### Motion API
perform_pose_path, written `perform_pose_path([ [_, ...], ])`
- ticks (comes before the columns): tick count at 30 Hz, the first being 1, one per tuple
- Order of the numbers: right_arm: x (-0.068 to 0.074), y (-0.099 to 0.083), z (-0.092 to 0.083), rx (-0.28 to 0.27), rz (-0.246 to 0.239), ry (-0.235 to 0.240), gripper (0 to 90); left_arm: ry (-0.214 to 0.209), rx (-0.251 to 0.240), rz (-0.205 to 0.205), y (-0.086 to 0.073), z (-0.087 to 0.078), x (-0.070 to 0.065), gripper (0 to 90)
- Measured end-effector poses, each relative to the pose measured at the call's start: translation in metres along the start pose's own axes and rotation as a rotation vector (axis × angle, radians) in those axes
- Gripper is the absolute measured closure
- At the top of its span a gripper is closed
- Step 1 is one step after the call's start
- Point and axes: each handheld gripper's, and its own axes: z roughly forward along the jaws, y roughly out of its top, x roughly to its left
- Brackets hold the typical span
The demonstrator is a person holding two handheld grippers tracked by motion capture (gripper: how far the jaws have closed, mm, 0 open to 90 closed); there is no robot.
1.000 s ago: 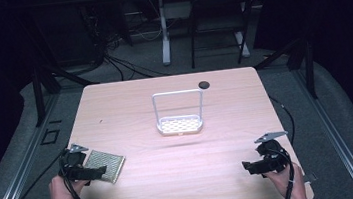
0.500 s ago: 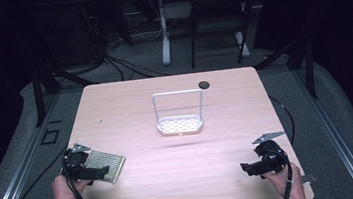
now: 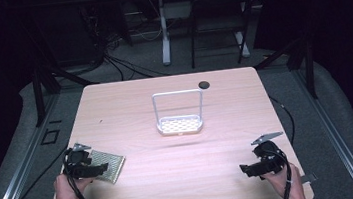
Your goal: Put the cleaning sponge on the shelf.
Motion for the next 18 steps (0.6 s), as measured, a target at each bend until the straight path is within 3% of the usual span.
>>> perform_pose_path([
  [4,0.0,0.0,0.001,0.001,-0.005,0.0,11.5,-0.003,0.021,-0.019,-0.002,0.005,0.003,31.0],
  [9,0.0,0.0,0.001,0.007,0.0,0.0,11.7,0.026,0.026,0.002,-0.003,0.007,0.0,33.2],
  [18,-0.001,-0.002,0.002,0.029,0.0,0.007,11.7,0.073,0.058,0.0,0.0,0.009,-0.007,47.8],
])
